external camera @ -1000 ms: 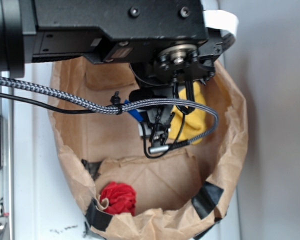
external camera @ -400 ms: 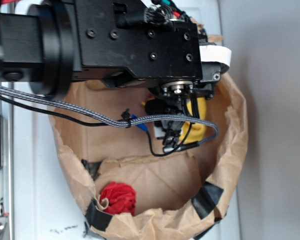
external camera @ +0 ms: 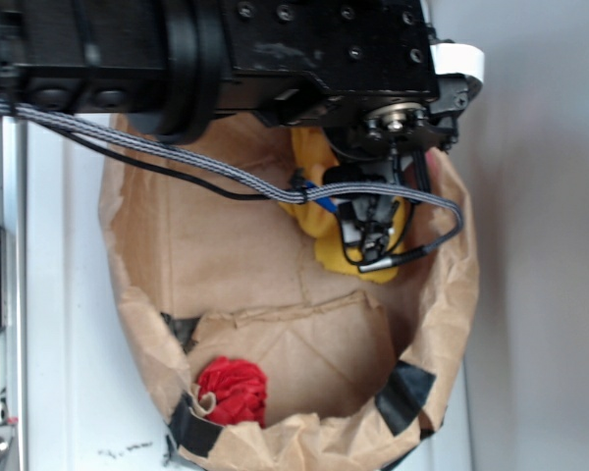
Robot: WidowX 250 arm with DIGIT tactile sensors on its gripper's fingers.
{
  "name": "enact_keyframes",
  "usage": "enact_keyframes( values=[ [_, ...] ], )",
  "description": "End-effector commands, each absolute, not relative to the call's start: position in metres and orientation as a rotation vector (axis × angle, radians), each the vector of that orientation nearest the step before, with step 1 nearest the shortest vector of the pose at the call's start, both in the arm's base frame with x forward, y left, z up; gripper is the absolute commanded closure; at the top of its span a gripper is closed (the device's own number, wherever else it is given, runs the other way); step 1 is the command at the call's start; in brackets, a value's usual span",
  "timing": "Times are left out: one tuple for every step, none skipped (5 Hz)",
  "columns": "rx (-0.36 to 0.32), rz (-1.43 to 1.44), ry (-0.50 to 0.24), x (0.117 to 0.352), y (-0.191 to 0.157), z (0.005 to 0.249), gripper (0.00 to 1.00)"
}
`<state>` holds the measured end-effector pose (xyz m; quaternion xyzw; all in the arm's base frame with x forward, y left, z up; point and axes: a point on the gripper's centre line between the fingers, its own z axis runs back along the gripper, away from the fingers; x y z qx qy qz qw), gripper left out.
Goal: Grab the yellow cloth.
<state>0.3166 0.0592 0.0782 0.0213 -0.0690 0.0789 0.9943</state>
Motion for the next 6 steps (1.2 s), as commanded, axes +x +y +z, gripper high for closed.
enact_keyframes(
  values=[
    [0.063,0.142,-0.251,0.351,0.057,0.067,0.00],
    [0.078,0.133,-0.243,0.358,0.050,0.052,0.00],
    [0.087,0.130,-0.234,0.354,0.048,0.040,0.76],
    [0.103,0.121,-0.227,0.353,0.050,0.034,1.00],
    [0.089,0.117,-0.243,0.347,0.052,0.045,1.00],
    [0.045,0.109,-0.249,0.338,0.055,0.061,1.00]
  ],
)
